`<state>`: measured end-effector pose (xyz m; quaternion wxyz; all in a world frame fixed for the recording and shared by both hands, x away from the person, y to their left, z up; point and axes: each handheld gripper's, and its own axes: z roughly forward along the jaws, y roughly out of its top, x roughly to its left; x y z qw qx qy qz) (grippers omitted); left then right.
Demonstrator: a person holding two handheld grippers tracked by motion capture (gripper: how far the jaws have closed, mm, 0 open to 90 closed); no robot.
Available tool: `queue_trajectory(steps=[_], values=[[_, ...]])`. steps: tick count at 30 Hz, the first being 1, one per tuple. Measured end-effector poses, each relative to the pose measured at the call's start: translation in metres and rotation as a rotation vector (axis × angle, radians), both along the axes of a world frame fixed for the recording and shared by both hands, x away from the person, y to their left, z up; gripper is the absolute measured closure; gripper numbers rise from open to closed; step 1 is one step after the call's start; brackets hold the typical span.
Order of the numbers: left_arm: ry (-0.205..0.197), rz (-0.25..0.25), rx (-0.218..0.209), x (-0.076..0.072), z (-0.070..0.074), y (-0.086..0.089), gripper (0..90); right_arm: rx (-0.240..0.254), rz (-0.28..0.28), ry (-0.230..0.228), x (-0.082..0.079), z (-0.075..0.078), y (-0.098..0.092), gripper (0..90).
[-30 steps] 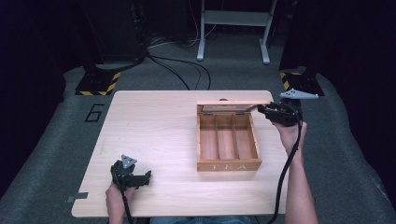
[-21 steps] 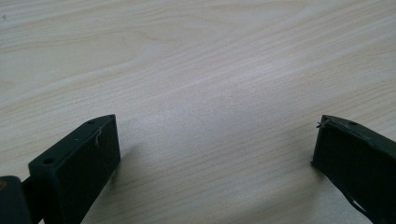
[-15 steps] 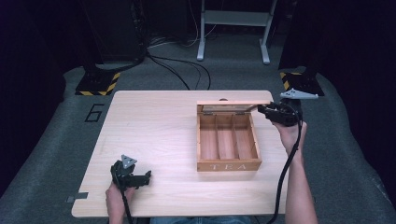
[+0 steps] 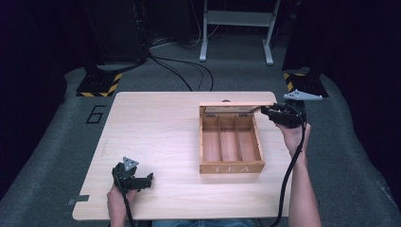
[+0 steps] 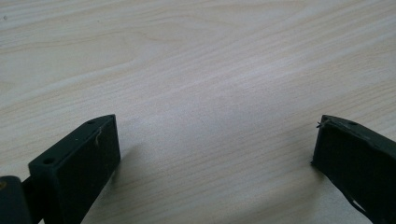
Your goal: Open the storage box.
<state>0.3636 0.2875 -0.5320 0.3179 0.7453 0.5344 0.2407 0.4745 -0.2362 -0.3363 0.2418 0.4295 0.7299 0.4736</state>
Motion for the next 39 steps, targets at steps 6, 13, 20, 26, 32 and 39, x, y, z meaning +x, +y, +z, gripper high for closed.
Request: queue_trajectory(steps=[6,13,20,26,32,39], values=[[0.005,-0.007,0.01,0.0,0.0004,0.0007,0.4,0.001,0.0,0.0,0.0001,-0.0001,0.0,58.5],[0.005,-0.009,0.015,-0.0002,0.0006,0.0008,0.4,-0.001,0.0,0.0,0.0001,0.0,0.0001,58.5],[0.007,-0.009,0.013,-0.0001,0.0006,0.0008,0.4,-0.001,-0.001,-0.001,0.0,-0.0001,0.0001,58.5],[0.003,-0.003,0.004,0.0001,0.0002,0.0005,0.4,0.0,-0.003,0.002,-0.0001,0.0002,0.0004,58.5],[0.003,-0.004,0.004,0.0002,0.0002,0.0006,0.4,0.0,-0.002,0.001,0.0001,0.0001,0.0003,58.5],[0.003,-0.003,0.002,0.0003,0.0001,0.0007,0.4,0.0,-0.001,0.001,0.0002,0.0001,0.0002,58.5]])
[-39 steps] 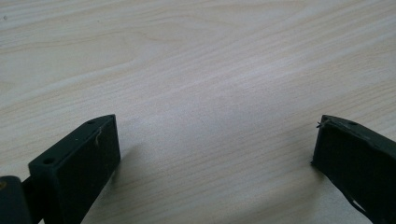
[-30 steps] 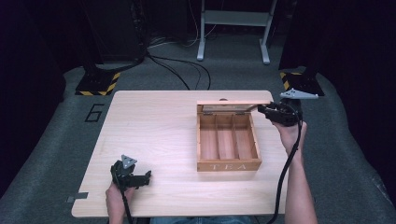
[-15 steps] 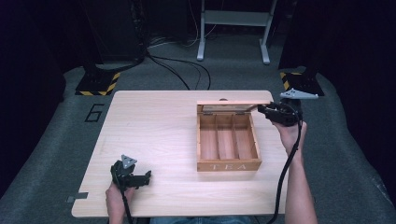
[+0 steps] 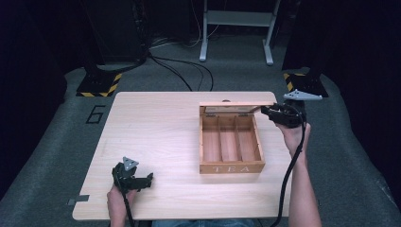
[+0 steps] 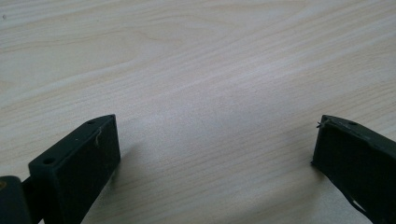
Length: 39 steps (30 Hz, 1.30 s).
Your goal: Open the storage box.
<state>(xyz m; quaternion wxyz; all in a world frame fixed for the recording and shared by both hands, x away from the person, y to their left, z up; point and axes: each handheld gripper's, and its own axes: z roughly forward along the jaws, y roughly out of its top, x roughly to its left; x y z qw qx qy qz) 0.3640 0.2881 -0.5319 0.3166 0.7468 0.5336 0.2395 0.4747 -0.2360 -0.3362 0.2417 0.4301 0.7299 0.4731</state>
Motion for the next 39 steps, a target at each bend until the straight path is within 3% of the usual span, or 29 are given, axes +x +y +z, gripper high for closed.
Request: queue_trajectory(steps=[39], values=[[-0.002,0.0,0.003,-0.0003,0.0,-0.0003,0.4,-0.001,-0.002,-0.007,-0.0014,-0.0014,0.0002,58.5]])
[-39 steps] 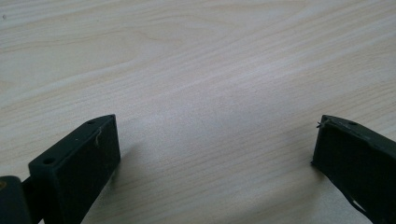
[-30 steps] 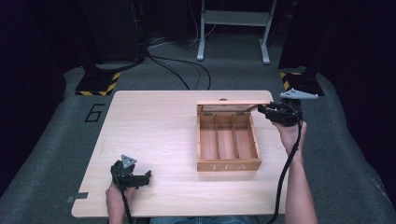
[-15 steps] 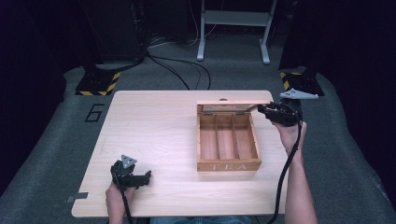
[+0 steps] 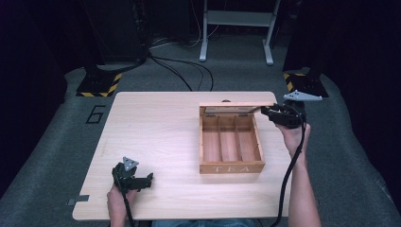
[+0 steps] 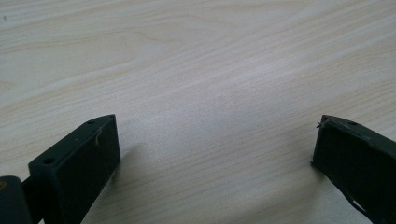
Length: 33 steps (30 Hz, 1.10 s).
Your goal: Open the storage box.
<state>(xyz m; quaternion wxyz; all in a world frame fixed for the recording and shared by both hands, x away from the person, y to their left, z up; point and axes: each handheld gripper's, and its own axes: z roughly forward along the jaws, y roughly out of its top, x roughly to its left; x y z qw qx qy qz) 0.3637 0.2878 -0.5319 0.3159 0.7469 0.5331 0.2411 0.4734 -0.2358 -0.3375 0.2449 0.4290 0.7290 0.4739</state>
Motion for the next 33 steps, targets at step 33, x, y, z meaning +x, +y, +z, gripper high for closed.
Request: queue_trajectory(steps=[33], values=[[0.003,-0.001,-0.002,0.0,0.0,0.0,0.4,0.034,0.006,0.002,-0.026,-0.026,-0.003,56.4]])
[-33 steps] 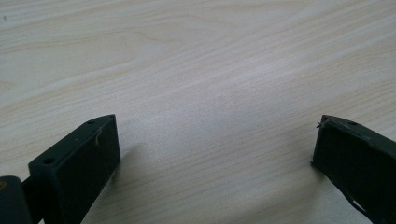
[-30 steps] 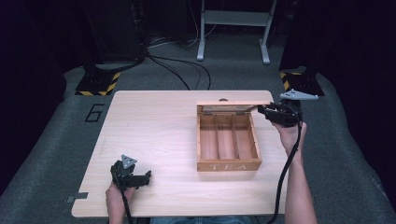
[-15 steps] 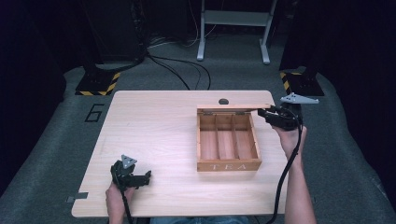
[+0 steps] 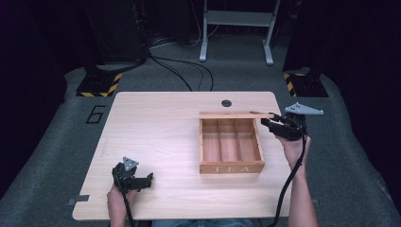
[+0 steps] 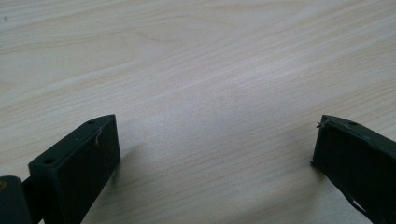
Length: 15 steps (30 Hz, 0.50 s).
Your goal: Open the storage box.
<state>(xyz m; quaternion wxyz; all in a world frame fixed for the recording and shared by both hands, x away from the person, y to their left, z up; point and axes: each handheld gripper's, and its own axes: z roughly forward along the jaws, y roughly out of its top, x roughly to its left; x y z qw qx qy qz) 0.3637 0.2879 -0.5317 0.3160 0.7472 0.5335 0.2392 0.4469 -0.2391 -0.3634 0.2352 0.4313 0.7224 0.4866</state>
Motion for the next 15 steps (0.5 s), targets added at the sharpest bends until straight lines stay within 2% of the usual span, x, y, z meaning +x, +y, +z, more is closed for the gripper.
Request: queue_trajectory(steps=[15], values=[[0.001,-0.001,-0.002,0.0,0.0,0.0,0.4,0.013,0.002,0.005,-0.025,-0.032,-0.002,55.8]])
